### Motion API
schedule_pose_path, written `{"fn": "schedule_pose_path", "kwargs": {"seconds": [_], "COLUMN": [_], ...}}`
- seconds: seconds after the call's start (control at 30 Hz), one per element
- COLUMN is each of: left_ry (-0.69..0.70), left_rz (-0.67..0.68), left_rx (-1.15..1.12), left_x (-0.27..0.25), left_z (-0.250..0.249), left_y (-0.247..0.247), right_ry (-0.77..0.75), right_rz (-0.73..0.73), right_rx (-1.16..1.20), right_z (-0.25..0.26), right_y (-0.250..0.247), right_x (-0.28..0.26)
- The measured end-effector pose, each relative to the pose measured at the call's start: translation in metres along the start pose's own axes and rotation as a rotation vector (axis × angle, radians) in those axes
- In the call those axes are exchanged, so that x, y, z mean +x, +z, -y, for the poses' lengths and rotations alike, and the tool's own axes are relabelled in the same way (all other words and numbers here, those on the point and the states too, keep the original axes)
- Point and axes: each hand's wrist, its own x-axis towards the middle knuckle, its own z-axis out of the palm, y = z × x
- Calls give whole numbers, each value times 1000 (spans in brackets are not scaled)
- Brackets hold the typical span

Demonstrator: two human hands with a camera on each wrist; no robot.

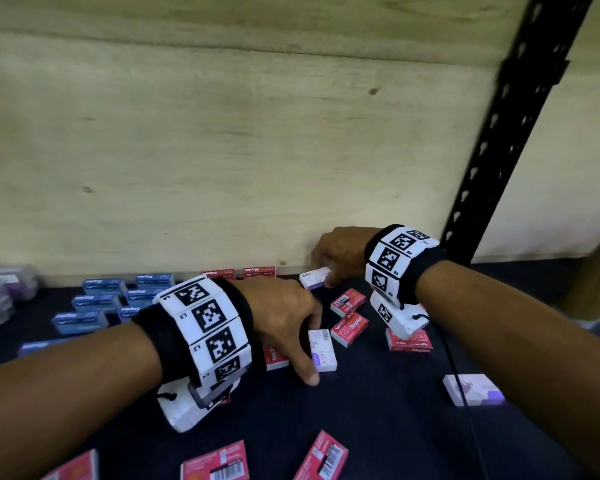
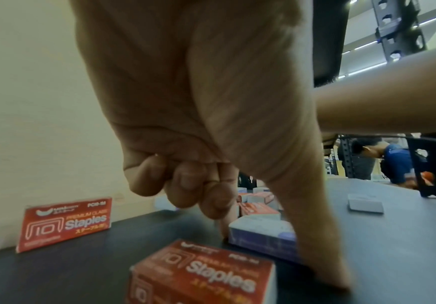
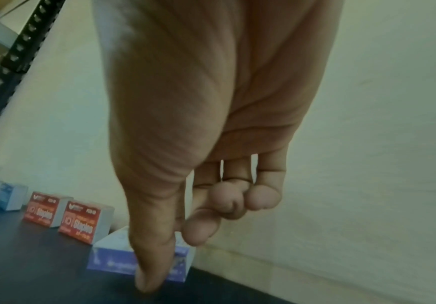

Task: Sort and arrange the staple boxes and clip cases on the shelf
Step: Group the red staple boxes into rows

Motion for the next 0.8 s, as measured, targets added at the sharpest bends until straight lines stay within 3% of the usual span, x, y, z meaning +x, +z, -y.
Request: {"fn": "schedule_pose_path", "kwargs": {"seconds": [0.23,0.37,0.6,0.8], "left_ry": [2,89,206,161], "left_rz": [-107,-195,-298,-275], "left_rx": [49,23,63,23], "left_x": [3,13,46,77], "left_z": [-5,-28,-86,-110], "left_y": [-6,-14,-14,-16], "right_ry": [158,311,462,531], "right_rz": [-1,15,247,432], "right_rx": [60,32,87,173], "right_z": [-39,-70,-104,-97], "right_y": [-10,-10,7,20], "right_x": [-52,-97,-160,-195]}}
